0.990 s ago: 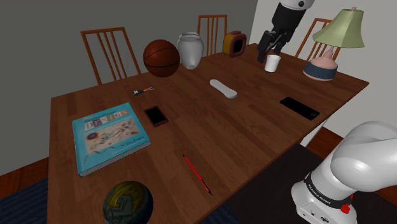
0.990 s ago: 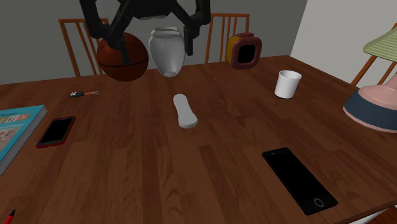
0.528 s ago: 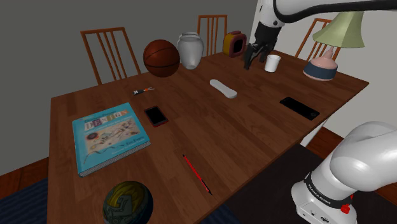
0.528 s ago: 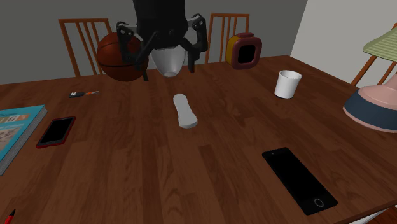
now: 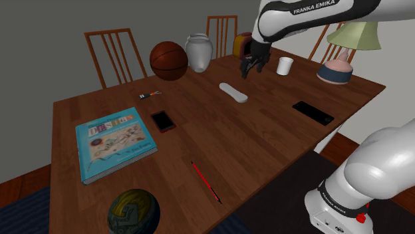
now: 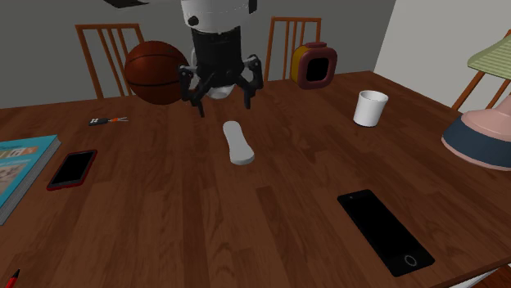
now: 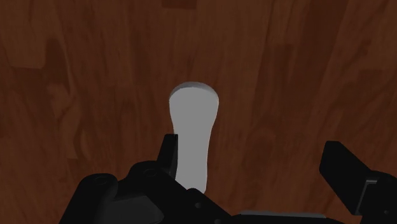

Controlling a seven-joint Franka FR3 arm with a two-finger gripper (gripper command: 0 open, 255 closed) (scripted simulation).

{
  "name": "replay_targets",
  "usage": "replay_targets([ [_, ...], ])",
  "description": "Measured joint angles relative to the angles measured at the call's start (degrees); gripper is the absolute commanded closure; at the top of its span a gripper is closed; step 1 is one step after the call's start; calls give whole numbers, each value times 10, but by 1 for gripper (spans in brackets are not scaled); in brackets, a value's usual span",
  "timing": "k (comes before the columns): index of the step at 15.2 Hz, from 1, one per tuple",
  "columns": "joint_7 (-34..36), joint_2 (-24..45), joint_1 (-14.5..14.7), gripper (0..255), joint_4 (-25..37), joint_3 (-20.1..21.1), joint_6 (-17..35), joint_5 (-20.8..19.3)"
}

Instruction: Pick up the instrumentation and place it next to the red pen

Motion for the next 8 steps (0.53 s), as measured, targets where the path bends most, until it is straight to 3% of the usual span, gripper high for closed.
replay_targets([
  [8, -8, 166, -7, 0, 77, -13, 81, 10],
])
